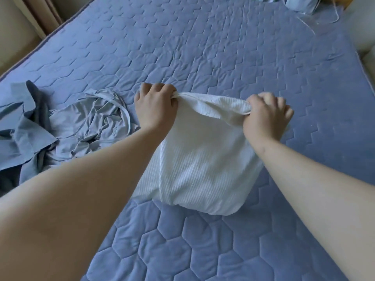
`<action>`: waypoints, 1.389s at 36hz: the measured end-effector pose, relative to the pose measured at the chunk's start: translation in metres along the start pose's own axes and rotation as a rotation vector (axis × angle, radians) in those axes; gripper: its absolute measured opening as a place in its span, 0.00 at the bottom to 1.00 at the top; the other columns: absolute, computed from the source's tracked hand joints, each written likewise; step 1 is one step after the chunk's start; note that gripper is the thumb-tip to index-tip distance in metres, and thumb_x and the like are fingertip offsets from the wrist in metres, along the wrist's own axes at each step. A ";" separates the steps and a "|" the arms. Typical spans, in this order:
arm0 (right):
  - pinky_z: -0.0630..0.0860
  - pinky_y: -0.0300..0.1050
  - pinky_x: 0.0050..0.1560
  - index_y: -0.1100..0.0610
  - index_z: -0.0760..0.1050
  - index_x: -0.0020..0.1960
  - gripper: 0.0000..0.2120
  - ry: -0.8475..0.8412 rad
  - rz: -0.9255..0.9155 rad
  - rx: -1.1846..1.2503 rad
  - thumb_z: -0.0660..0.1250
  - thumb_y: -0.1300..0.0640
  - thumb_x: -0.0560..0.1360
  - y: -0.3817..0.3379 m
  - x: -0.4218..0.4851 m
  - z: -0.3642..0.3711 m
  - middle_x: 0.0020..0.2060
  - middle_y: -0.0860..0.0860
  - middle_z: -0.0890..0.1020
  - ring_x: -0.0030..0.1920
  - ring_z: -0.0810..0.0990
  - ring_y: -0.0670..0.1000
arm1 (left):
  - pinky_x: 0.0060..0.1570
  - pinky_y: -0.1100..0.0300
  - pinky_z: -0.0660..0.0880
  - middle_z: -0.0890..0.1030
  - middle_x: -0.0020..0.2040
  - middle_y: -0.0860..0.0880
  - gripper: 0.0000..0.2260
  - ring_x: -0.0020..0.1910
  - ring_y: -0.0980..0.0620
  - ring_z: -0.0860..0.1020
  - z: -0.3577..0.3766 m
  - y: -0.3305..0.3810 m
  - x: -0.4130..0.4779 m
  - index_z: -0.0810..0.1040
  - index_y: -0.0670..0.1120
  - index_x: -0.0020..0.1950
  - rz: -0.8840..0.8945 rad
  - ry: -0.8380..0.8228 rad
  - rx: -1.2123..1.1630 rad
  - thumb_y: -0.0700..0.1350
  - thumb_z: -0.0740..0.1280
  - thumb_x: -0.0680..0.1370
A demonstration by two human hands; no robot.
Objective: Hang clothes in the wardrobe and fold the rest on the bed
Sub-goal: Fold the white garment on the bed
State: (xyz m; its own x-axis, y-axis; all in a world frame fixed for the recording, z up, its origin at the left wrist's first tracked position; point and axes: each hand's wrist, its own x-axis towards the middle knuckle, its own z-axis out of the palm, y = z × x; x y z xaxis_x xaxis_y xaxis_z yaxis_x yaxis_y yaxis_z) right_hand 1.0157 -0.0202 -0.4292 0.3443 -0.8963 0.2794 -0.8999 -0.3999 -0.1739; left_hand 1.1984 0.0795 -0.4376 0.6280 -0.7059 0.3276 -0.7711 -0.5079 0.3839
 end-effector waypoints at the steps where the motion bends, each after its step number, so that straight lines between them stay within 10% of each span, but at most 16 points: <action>1: 0.52 0.45 0.55 0.55 0.76 0.57 0.18 0.019 0.005 0.016 0.59 0.67 0.71 0.000 0.011 0.005 0.61 0.52 0.73 0.61 0.66 0.56 | 0.58 0.54 0.61 0.78 0.59 0.48 0.13 0.62 0.44 0.67 0.006 0.001 0.010 0.77 0.48 0.59 -0.017 0.012 -0.034 0.44 0.59 0.78; 11: 0.52 0.54 0.70 0.50 0.52 0.77 0.26 -0.018 0.185 0.256 0.55 0.49 0.80 0.014 -0.006 0.065 0.77 0.53 0.52 0.76 0.54 0.53 | 0.73 0.49 0.43 0.39 0.78 0.50 0.35 0.76 0.49 0.39 0.074 -0.024 -0.006 0.41 0.54 0.77 0.081 -0.442 -0.149 0.60 0.57 0.78; 17: 0.60 0.55 0.69 0.50 0.49 0.77 0.36 -0.417 0.558 0.662 0.61 0.41 0.75 0.016 -0.095 0.106 0.74 0.50 0.60 0.71 0.62 0.54 | 0.74 0.50 0.43 0.42 0.78 0.52 0.35 0.76 0.52 0.41 0.086 -0.062 -0.073 0.44 0.58 0.77 -0.103 -0.478 -0.010 0.63 0.58 0.76; 25: 0.72 0.45 0.52 0.54 0.70 0.55 0.15 -0.522 0.835 0.930 0.68 0.48 0.74 0.017 -0.108 0.114 0.50 0.50 0.77 0.49 0.75 0.51 | 0.59 0.51 0.68 0.70 0.65 0.46 0.34 0.63 0.43 0.70 0.080 -0.071 -0.089 0.60 0.45 0.72 -0.771 -0.539 -0.413 0.59 0.68 0.72; 30: 0.71 0.43 0.46 0.55 0.72 0.52 0.09 -0.496 0.922 1.021 0.65 0.51 0.76 0.029 -0.112 0.089 0.45 0.50 0.78 0.45 0.77 0.52 | 0.46 0.57 0.70 0.79 0.49 0.49 0.15 0.41 0.55 0.75 0.058 -0.067 -0.086 0.76 0.46 0.54 -0.765 -0.576 -0.623 0.52 0.72 0.72; 38: 0.72 0.44 0.36 0.61 0.77 0.50 0.12 -1.018 0.989 0.928 0.64 0.52 0.76 0.053 -0.155 0.048 0.42 0.56 0.83 0.42 0.80 0.54 | 0.49 0.59 0.71 0.78 0.53 0.48 0.22 0.48 0.50 0.75 0.031 -0.071 -0.119 0.74 0.44 0.63 -0.718 -0.823 -0.456 0.51 0.72 0.72; 44: 0.66 0.52 0.65 0.57 0.53 0.76 0.40 -0.804 1.044 0.961 0.68 0.44 0.73 0.054 -0.149 0.085 0.72 0.55 0.65 0.70 0.66 0.57 | 0.54 0.56 0.71 0.70 0.66 0.46 0.35 0.56 0.48 0.73 0.054 -0.070 -0.130 0.61 0.46 0.73 -0.705 -0.842 -0.497 0.54 0.72 0.71; 50: 0.72 0.57 0.62 0.55 0.62 0.71 0.34 -0.690 1.080 1.142 0.70 0.44 0.71 0.055 -0.135 0.118 0.62 0.54 0.75 0.60 0.75 0.58 | 0.55 0.56 0.69 0.72 0.63 0.49 0.37 0.55 0.50 0.72 0.082 -0.073 -0.127 0.62 0.47 0.71 -0.817 -0.864 -0.603 0.54 0.75 0.68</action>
State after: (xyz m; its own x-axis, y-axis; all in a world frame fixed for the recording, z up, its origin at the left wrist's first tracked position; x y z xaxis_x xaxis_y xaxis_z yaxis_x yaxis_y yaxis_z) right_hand 0.9515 0.0562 -0.5878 0.0744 -0.6187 -0.7821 -0.2569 0.7459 -0.6145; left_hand 1.1658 0.1659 -0.5777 0.4444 -0.5032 -0.7411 0.1002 -0.7942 0.5993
